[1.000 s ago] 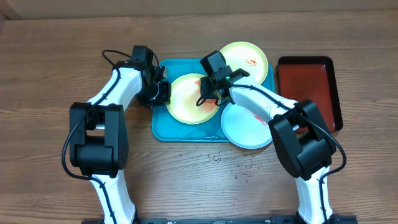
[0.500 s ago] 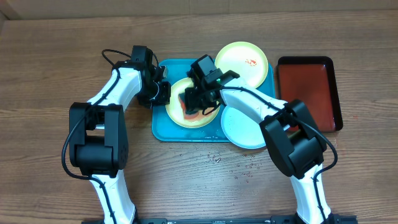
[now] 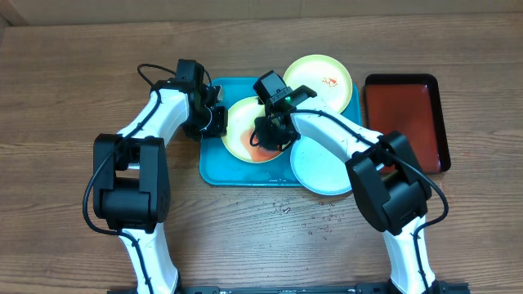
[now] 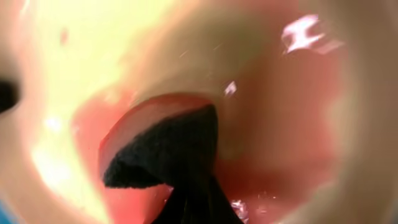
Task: Clean dirty plates on tray and stack at the side
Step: 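Scrub the left-held yellow plate with the sponge in the right gripper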
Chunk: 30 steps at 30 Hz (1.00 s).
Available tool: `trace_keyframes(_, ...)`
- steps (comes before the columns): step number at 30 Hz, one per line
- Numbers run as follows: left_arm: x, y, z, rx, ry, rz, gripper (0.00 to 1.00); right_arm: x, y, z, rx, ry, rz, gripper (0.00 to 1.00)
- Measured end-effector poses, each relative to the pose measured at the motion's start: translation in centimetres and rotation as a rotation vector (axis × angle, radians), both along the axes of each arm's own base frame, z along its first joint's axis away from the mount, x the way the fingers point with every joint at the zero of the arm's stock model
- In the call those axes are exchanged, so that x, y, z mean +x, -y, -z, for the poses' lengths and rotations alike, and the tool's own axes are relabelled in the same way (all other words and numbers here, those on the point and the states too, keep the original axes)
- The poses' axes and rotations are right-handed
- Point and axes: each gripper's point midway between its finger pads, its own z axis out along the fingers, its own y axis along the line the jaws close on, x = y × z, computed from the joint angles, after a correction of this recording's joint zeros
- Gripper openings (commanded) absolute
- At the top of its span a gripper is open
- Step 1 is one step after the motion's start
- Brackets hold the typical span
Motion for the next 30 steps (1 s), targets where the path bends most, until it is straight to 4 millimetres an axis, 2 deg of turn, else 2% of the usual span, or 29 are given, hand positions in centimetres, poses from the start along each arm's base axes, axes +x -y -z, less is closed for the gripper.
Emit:
trace_keyframes(1,0.0,0.0,0.0,0.000,0.001,0.000,0.04,0.5,0.3,0.0,-0.018,0.024,0.008,0.04)
trace_keyframes(2,0.0,0.0,0.0,0.000,0.001,0.000,0.04,2.3,1.5,-0.3,-0.092,0.115,0.041,0.04)
trace_keyframes(4,0.0,0.0,0.0,0.000,0.001,0.000,0.04,4.3,2.8,-0.8,-0.150,0.211,0.084,0.04)
trace_keyframes(8,0.1,0.0,0.0,0.000,0.003,-0.002,0.04,6.6,2.0,-1.7,-0.118,0.315,0.109,0.04)
trace_keyframes(12,0.1,-0.1,0.0,0.000,0.002,-0.002,0.04,7.2,0.4,-2.0,-0.043,0.335,0.093,0.04)
trace_keyframes(15,0.0,-0.1,0.0,0.001,0.002,-0.001,0.04,6.6,-1.9,-2.1,0.044,0.314,0.043,0.04)
trace_keyframes(16,0.1,-0.1,0.0,0.001,0.002,-0.001,0.04,5.7,-3.2,-1.9,0.078,0.290,-0.001,0.04)
trace_keyframes(19,0.1,-0.1,0.0,0.002,0.002,-0.001,0.04,4.3,-4.2,-1.6,0.096,0.246,-0.051,0.04)
trace_keyframes(25,0.1,-0.1,0.0,0.004,0.003,0.001,0.04,0.2,-5.8,-0.6,0.155,0.087,-0.166,0.04)
trace_keyframes(30,0.0,-0.1,0.0,0.006,0.008,0.016,0.04,-1.6,-6.7,-0.7,0.215,0.018,-0.233,0.03)
